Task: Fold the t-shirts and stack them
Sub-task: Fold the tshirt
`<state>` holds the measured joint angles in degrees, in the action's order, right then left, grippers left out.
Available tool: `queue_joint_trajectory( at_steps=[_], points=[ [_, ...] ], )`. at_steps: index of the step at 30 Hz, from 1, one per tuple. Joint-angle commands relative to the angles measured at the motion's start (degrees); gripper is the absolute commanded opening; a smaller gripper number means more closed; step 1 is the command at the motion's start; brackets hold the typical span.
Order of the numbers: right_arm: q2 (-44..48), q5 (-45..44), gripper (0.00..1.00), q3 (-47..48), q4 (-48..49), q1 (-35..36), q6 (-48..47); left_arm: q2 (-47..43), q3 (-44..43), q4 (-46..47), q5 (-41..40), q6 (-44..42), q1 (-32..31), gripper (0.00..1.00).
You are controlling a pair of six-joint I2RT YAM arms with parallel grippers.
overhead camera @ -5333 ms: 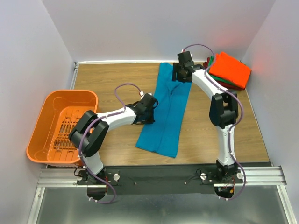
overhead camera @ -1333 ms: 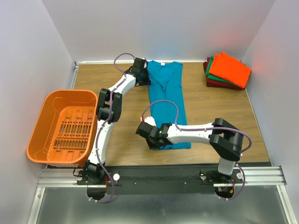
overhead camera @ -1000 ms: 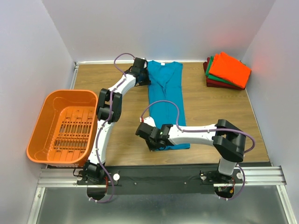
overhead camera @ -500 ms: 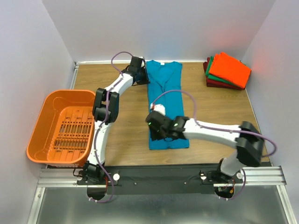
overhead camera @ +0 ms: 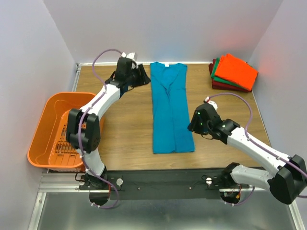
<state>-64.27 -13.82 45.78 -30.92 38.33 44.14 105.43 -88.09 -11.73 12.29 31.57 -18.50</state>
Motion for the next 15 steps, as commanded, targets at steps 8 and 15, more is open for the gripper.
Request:
queue_joint_trajectory(
  at_steps=[8, 15],
  points=[
    [2.31, 17.77, 0.48, -11.15, -1.08, -13.45, -0.63, -22.45, 36.75, 2.15, -1.22, 3.58, -7.76, 0.49],
    [0.64, 23.93, 0.45, -15.98, -0.81, -15.30, -0.28, -29.22, 50.03, 3.46, 2.12, 8.24, -15.42, 0.47]
  ],
)
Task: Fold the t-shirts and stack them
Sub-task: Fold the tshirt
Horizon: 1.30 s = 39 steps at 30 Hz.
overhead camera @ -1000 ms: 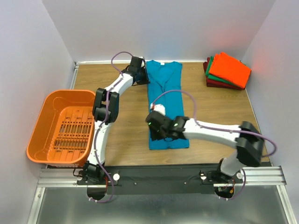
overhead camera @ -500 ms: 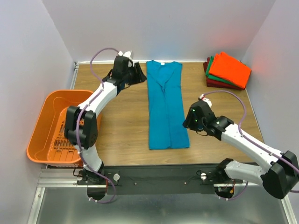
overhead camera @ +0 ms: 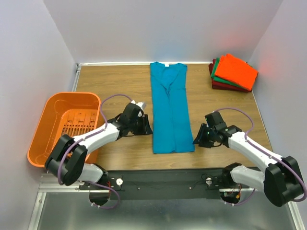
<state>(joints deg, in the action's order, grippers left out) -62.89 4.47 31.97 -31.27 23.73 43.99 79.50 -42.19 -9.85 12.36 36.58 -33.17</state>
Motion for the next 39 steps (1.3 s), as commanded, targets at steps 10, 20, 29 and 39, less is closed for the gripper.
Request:
queue_joint_trajectory(
  at_steps=[10, 20, 29, 39],
  points=[
    [-1.44, 7.13, 0.44, -4.28, 0.85, -0.87, 0.13, -6.91, 11.60, 5.62, 5.22, 5.17, -4.62, 0.45],
    [-2.94, 7.83, 0.44, -5.95, 3.31, -0.79, 0.22, -4.27, 13.72, 7.74, 5.66, 7.80, -9.37, 0.40],
    [-2.85, 8.62, 0.44, -7.00, 4.98, -0.87, 0.92, -3.13, 14.16, 7.74, 4.34, 9.91, -12.00, 0.32],
    [-1.09, 8.45, 0.34, -8.41, 5.34, -0.96, 1.01, -1.63, 13.89, 7.83, 2.41, 12.38, -14.91, 0.29]
  ],
)
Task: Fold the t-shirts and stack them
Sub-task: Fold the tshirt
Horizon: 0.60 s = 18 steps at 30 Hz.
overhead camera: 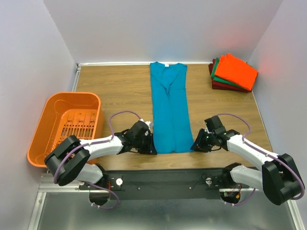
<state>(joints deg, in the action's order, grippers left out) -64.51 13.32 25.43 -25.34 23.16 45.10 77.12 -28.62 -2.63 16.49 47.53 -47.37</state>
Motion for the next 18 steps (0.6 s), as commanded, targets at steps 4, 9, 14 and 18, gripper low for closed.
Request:
queue_joint_trajectory(
  at_steps=[4, 9, 14, 18],
  points=[
    [1.14, -0.40, 0.26, -2.40, -0.23, -0.31, -0.19, 1.19, 0.23, 0.70, -2.95, 2.30, -0.96, 0.25],
    [1.76, 0.56, 0.05, -3.02, -0.23, -0.31, -1.50, 0.84, 0.49, 0.70, -3.48, 2.48, -1.76, 0.18],
    [4.55, 4.34, 0.01, -6.35, -0.23, -0.31, -2.91, -0.13, 3.39, 0.44, -3.75, 3.09, -3.86, 0.12],
    [11.15, 6.98, 0.01, -8.47, -1.63, -0.31, -1.86, -2.06, 4.98, 0.79, -4.62, 5.64, -6.49, 0.00]
  ],
)
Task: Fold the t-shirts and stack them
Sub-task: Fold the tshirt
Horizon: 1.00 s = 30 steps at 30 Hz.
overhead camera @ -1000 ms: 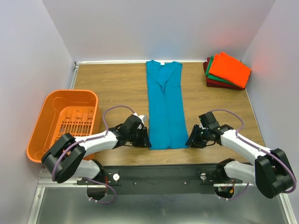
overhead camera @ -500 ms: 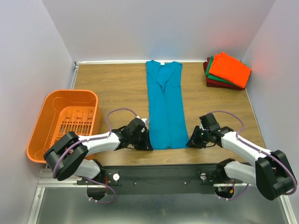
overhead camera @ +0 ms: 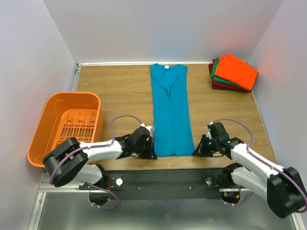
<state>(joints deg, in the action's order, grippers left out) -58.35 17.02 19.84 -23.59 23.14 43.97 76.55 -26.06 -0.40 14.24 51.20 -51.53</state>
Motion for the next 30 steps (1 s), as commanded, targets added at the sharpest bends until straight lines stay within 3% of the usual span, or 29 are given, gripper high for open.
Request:
queue_joint_trajectory(
  at_steps=[1, 11, 23, 30],
  points=[
    [6.13, 3.37, 0.01, -2.87, -4.34, -0.28, -0.64, -2.10, 2.86, -1.44, -2.55, 2.84, -3.65, 0.00],
    [11.42, -0.05, 0.01, 2.92, -11.74, -0.20, -2.13, -10.55, 0.58, -6.18, -7.90, 4.61, -5.95, 0.00],
    [8.08, -2.33, 0.01, 8.46, -10.77, -0.20, -2.57, -8.09, -4.25, -7.77, -9.84, 2.24, -5.87, 0.00],
    [-2.11, -6.99, 0.01, 18.11, -5.50, -0.11, -5.99, -2.65, -11.19, -8.74, -13.18, -3.12, -3.06, 0.00]
  ],
)
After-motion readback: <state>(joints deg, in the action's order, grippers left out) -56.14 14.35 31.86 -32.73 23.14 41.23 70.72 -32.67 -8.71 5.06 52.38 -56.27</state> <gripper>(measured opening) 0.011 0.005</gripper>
